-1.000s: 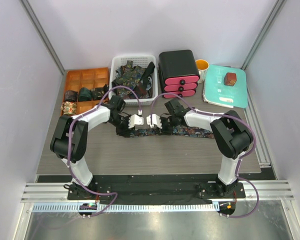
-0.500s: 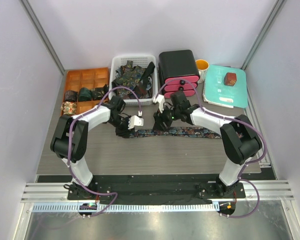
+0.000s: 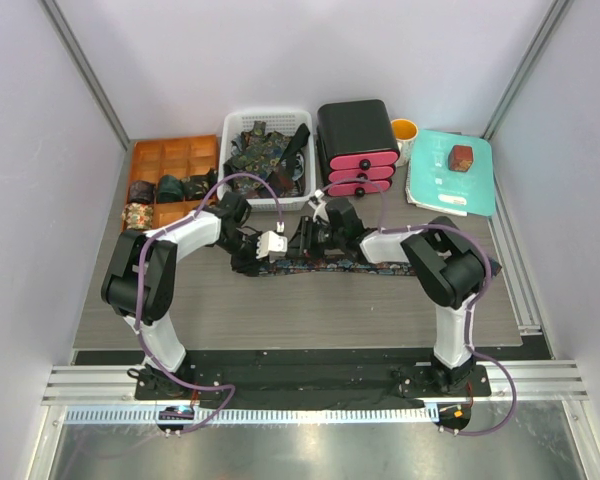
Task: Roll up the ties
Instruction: Roll the tie at the center of the board.
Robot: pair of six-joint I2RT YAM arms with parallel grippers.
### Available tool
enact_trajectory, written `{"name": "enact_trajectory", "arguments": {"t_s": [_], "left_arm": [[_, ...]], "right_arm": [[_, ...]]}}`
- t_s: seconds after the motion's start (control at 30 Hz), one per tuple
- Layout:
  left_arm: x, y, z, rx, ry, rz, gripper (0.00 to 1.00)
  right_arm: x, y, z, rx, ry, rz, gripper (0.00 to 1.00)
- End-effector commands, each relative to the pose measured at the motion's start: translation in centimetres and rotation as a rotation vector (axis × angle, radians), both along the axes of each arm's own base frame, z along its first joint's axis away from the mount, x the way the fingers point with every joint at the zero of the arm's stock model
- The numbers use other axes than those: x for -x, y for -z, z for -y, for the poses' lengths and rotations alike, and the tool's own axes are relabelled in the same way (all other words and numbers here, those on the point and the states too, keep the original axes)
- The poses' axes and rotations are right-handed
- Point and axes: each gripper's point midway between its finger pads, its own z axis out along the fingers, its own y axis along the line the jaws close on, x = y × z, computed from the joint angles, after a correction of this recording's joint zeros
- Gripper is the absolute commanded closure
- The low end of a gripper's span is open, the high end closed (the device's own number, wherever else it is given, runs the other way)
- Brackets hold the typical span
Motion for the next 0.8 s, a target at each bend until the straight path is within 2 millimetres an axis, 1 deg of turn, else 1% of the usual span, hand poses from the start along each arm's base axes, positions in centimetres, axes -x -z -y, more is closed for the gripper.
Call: {"name": "enact_trajectory", "arguments": {"t_s": [0.0,0.07,0.1,0.3,0.53,0.67,0.77], "left_arm": [[-0.1,0.1,-0.2,-0.017,0.001,-0.009,0.67],[0.0,0.2,-0.2,-0.019,0.002,-0.014,0.67],[0.0,0.2,-0.2,-0.019,0.002,-0.014,0.66],[0.0,0.2,-0.2,-0.019,0.002,-0.014,0.66],[0.0,0.4,-0.2,-0.022,-0.001,-0.019,0.66],[0.0,0.4,-0.3,-0.023,-0.001,-0.016,0.66],[-0.1,0.5,-0.3,-0.025,-0.004,-0.019,0.66]], "right_arm": [[-0.6,-1.3,-2.6,-0.079,0.043,-0.024,0.65],[-0.4,-1.0,-3.0,-0.078,0.038,-0.033,0.65],[-0.2,-0.4,-3.1,-0.068,0.036,-0.050,0.65],[0.0,1.0,-3.7,-0.050,0.034,-0.068,0.66],[0.7,1.0,-4.5,-0.068,0.017,-0.086,0.67],[1.2,1.2,-4.4,-0.072,0.009,-0.106,0.68],[1.5,1.0,-4.5,-0.074,0.004,-0.103,0.68]]}}
